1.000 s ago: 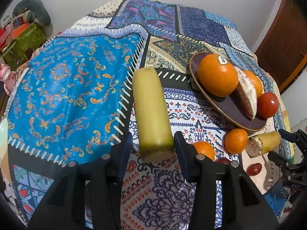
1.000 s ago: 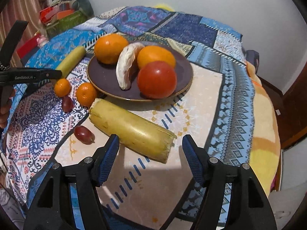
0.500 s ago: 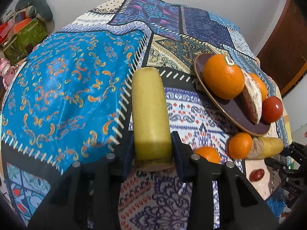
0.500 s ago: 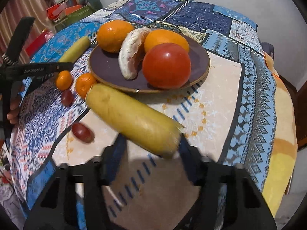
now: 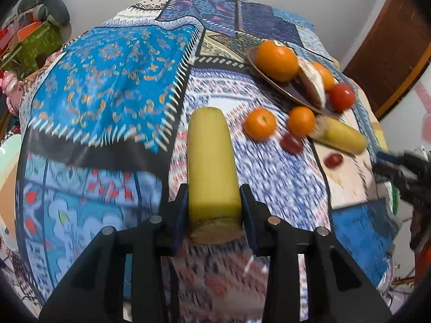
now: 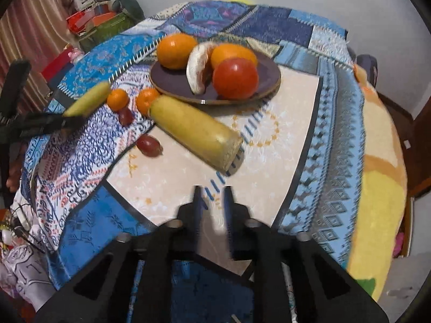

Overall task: Organize fruits
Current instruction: 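Lift the pale yellow cylinder with the left gripper while the right gripper lifts the yellow squash, then carry the cylinder and squash upright over the dark plate with both grippers, then lower the cylinder onto the plate with the left gripper while the right gripper lowers the squash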

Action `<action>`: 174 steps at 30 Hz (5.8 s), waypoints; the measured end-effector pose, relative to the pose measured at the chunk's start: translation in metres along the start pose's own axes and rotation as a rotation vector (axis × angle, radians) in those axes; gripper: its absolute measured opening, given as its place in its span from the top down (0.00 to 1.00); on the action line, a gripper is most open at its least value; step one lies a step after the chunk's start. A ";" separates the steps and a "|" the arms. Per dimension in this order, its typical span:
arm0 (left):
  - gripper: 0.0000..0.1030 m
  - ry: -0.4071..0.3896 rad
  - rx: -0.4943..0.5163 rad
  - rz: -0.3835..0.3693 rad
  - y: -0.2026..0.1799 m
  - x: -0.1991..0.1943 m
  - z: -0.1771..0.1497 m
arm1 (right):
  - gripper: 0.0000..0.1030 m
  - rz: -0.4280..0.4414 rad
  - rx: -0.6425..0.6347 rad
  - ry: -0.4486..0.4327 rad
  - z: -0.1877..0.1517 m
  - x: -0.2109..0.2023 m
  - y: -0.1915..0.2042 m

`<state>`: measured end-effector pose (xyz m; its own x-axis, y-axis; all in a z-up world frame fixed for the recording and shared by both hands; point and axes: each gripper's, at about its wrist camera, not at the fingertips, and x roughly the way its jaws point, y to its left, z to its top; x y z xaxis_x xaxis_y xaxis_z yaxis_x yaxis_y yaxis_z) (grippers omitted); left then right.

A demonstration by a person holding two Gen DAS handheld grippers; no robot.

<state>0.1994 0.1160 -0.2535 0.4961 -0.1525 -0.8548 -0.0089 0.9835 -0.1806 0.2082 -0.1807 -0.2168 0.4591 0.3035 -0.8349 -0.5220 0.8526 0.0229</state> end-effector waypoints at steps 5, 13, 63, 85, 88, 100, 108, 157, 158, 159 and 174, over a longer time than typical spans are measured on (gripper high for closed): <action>0.64 0.026 0.015 -0.012 -0.006 -0.004 -0.012 | 0.53 -0.025 -0.080 -0.011 0.022 0.014 0.011; 0.63 0.053 0.040 -0.007 -0.010 0.012 0.014 | 0.50 -0.029 -0.183 0.056 0.048 0.042 0.009; 0.63 0.054 0.063 -0.090 -0.032 0.018 0.003 | 0.66 0.066 -0.178 0.194 -0.014 0.008 0.014; 0.64 -0.039 0.072 -0.055 -0.049 -0.015 0.031 | 0.66 0.075 -0.047 -0.035 0.017 0.001 0.013; 0.64 -0.091 0.082 -0.064 -0.055 -0.033 0.038 | 0.66 0.070 -0.009 -0.095 0.024 -0.015 0.006; 0.64 -0.195 0.120 -0.114 -0.091 -0.050 0.087 | 0.66 0.007 0.050 -0.235 0.058 -0.051 -0.018; 0.64 -0.162 0.129 -0.133 -0.108 -0.013 0.115 | 0.66 -0.046 0.046 -0.237 0.086 -0.033 -0.040; 0.54 -0.186 0.153 -0.091 -0.128 0.063 0.162 | 0.65 -0.007 0.095 -0.055 0.150 0.092 -0.071; 0.52 -0.185 0.152 -0.089 -0.129 0.062 0.161 | 0.65 -0.012 0.091 -0.056 0.151 0.092 -0.070; 0.52 -0.184 0.151 -0.087 -0.129 0.061 0.161 | 0.65 -0.022 0.082 -0.056 0.150 0.090 -0.069; 0.49 -0.236 0.093 -0.047 -0.101 -0.013 0.131 | 0.65 -0.052 0.019 -0.191 0.124 -0.001 -0.020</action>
<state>0.3076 0.0315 -0.1607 0.6834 -0.1818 -0.7070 0.0935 0.9823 -0.1622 0.3076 -0.1450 -0.1484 0.6143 0.3326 -0.7155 -0.4815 0.8764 -0.0060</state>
